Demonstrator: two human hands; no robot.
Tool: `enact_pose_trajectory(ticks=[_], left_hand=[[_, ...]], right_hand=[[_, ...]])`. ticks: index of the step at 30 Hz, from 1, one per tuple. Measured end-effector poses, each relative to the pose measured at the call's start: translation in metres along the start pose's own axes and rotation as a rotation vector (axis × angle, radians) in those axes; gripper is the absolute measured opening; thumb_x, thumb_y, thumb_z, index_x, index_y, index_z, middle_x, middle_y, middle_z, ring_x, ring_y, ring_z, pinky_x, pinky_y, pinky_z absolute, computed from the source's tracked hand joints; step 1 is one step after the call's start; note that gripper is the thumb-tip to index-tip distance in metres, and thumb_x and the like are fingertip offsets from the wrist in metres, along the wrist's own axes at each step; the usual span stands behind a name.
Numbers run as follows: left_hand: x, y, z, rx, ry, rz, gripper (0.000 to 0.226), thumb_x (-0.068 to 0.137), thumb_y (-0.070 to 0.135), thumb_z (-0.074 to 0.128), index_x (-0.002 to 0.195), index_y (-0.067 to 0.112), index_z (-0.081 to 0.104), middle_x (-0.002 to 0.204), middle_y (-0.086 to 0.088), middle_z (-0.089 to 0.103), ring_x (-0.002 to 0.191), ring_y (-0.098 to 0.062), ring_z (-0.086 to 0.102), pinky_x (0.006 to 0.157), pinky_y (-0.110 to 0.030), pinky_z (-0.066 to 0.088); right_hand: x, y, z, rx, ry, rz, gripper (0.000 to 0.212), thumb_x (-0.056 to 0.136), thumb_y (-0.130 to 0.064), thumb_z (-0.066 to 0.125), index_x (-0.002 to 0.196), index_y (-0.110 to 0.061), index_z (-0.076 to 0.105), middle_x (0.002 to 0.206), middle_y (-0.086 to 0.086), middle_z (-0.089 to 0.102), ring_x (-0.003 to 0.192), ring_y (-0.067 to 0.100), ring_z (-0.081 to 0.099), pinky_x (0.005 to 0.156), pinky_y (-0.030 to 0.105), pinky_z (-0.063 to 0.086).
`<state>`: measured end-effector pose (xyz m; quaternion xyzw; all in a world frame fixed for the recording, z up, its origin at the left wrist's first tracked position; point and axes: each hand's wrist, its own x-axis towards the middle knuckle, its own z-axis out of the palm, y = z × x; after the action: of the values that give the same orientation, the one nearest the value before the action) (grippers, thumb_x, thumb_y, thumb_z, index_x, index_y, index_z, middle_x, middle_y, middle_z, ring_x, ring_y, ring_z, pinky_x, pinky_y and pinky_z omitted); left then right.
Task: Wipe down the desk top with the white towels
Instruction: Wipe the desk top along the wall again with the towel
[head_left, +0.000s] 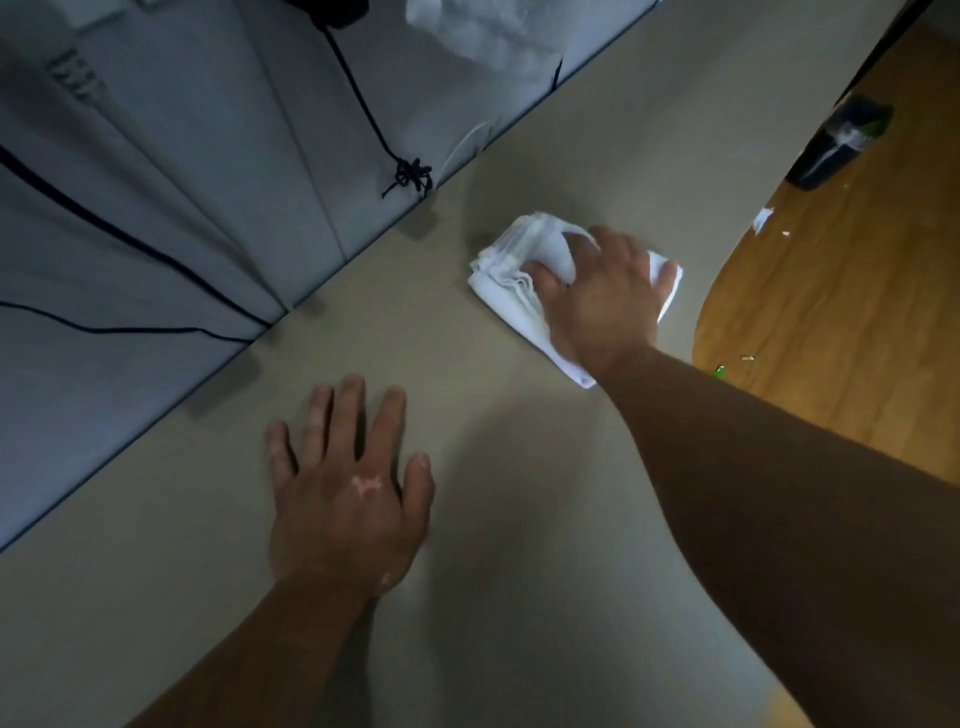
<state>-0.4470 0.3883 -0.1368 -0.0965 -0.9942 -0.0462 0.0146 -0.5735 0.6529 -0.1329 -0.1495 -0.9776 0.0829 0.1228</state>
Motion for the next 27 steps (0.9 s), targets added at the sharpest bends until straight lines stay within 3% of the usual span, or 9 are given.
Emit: enact_pose_trajectory(ticks=[6, 9, 12, 17, 20, 24, 27], left_hand=[[0.002, 0.001, -0.001, -0.026, -0.047, -0.034, 0.064, 0.096, 0.052, 0.036, 0.155, 0.026, 0.043, 0.163, -0.014, 0.039, 0.152, -0.038, 0.031, 0.120, -0.065, 0.023], [0.003, 0.001, -0.002, -0.025, -0.047, -0.038, 0.063, 0.095, 0.051, 0.036, 0.154, 0.027, 0.042, 0.162, -0.013, 0.039, 0.151, -0.037, 0.031, 0.119, -0.066, 0.024], [0.004, 0.000, -0.004, -0.033, -0.068, -0.035, 0.064, 0.095, 0.052, 0.033, 0.153, 0.028, 0.042, 0.163, -0.012, 0.037, 0.151, -0.036, 0.029, 0.119, -0.065, 0.024], [0.005, 0.001, -0.009, -0.036, -0.141, -0.053, 0.067, 0.094, 0.057, 0.018, 0.155, 0.034, 0.031, 0.169, -0.007, 0.024, 0.156, -0.029, 0.017, 0.123, -0.058, 0.016], [0.007, 0.005, -0.013, -0.038, -0.143, -0.078, 0.067, 0.092, 0.057, 0.021, 0.152, 0.032, 0.037, 0.167, -0.008, 0.028, 0.155, -0.030, 0.021, 0.123, -0.057, 0.018], [0.011, 0.025, -0.015, -0.090, -0.144, -0.108, 0.066, 0.089, 0.056, 0.030, 0.140, 0.019, 0.050, 0.158, -0.017, 0.038, 0.147, -0.037, 0.034, 0.120, -0.059, 0.021], [0.007, 0.043, -0.007, -0.125, -0.111, -0.013, 0.064, 0.091, 0.056, 0.036, 0.146, 0.024, 0.045, 0.157, -0.014, 0.037, 0.147, -0.038, 0.034, 0.117, -0.066, 0.023]], right_hand=[[0.002, -0.002, -0.002, 0.083, -0.066, 0.030, 0.052, 0.091, -0.068, 0.039, 0.118, -0.032, 0.065, 0.126, -0.006, 0.062, 0.124, 0.022, 0.052, 0.110, 0.059, 0.026], [-0.049, -0.009, -0.012, 0.114, -0.069, 0.013, 0.050, 0.090, -0.067, 0.050, 0.118, -0.029, 0.067, 0.131, -0.003, 0.063, 0.126, 0.026, 0.054, 0.112, 0.063, 0.026], [-0.134, -0.009, -0.033, 0.179, 0.042, -0.073, 0.044, 0.089, -0.062, 0.061, 0.111, -0.025, 0.069, 0.133, 0.001, 0.065, 0.127, 0.027, 0.056, 0.111, 0.066, 0.029], [-0.278, 0.010, -0.073, 0.207, -0.051, -0.117, 0.045, 0.091, -0.066, 0.055, 0.121, -0.033, 0.060, 0.141, -0.001, 0.060, 0.137, 0.030, 0.051, 0.112, 0.069, 0.029], [-0.336, 0.037, -0.085, 0.173, -0.011, -0.101, 0.048, 0.095, -0.070, 0.049, 0.121, -0.033, 0.068, 0.143, -0.001, 0.061, 0.138, 0.028, 0.052, 0.111, 0.069, 0.030], [-0.351, 0.063, -0.090, 0.107, 0.018, 0.034, 0.057, 0.097, -0.072, 0.041, 0.121, -0.032, 0.073, 0.143, 0.002, 0.061, 0.136, 0.028, 0.052, 0.110, 0.069, 0.031], [-0.335, 0.061, -0.088, 0.081, -0.005, 0.096, 0.056, 0.097, -0.072, 0.037, 0.124, -0.035, 0.070, 0.144, 0.001, 0.059, 0.137, 0.029, 0.051, 0.110, 0.072, 0.029]])
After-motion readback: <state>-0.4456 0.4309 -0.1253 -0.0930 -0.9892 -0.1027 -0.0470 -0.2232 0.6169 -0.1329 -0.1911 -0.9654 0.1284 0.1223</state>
